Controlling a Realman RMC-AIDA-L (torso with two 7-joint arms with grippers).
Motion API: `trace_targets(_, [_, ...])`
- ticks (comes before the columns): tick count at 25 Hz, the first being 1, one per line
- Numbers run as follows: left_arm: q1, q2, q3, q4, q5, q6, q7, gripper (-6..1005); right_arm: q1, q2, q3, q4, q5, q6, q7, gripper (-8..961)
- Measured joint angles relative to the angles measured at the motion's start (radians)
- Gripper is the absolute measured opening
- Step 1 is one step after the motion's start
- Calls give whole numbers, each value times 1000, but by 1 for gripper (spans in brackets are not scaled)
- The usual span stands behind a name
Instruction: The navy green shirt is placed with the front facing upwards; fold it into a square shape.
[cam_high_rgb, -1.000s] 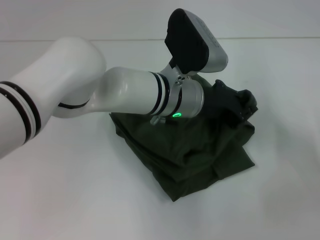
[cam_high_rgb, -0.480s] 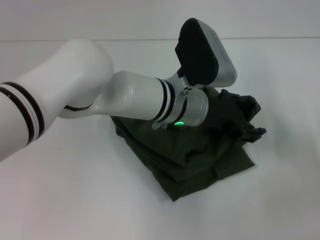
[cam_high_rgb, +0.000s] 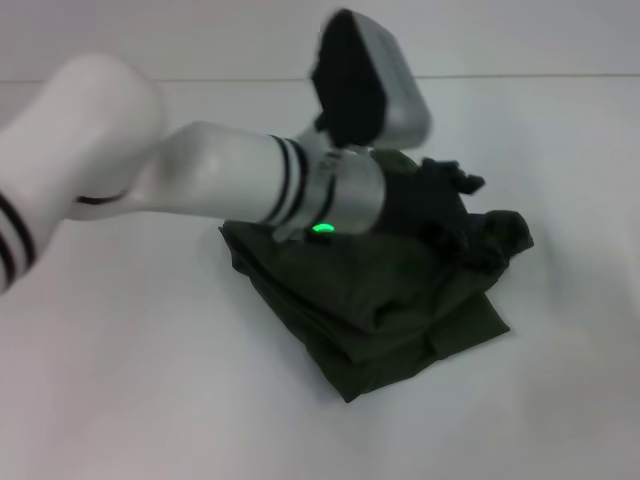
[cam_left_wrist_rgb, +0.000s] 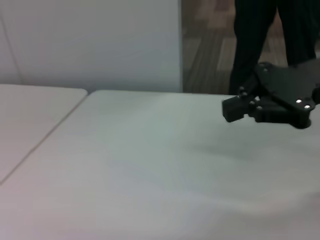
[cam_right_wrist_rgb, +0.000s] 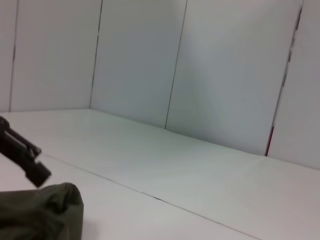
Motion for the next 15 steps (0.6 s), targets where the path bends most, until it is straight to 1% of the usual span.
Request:
trace_targets(2, [35,0,-59,40,37,41,0,915,0,5,0,-17,-1,0,16,0])
trace_targets(5, [97,-3,-186,98,79,125,5,919,0,16,-8,-64,-9,-16,60,-1])
trace_targets(6, [114,-3,-232,105,80,151,8,920,0,24,-11,-91,-22,-27,84,-1])
trace_targets(8, [148,-3,-345,107,77,217,26,923,5,49,-15,-189,-82,-60,163,-1])
trace_targets(10, [188,-3,-447,101,57,278,73,923,17,78,-32,-323,-171,-92,275,0])
trace_targets(11, [216,-3,-498,90,33,316,120,923,27,86,-51,-378,-210,-104,331,1])
trace_targets(13, [259,-1,-559,70,-21,370,200,923,56,88,-107,-470,-288,-142,479,2])
trace_targets(15, [318,2,-660,36,-74,449,313,923,95,84,-164,-560,-357,-183,617,32])
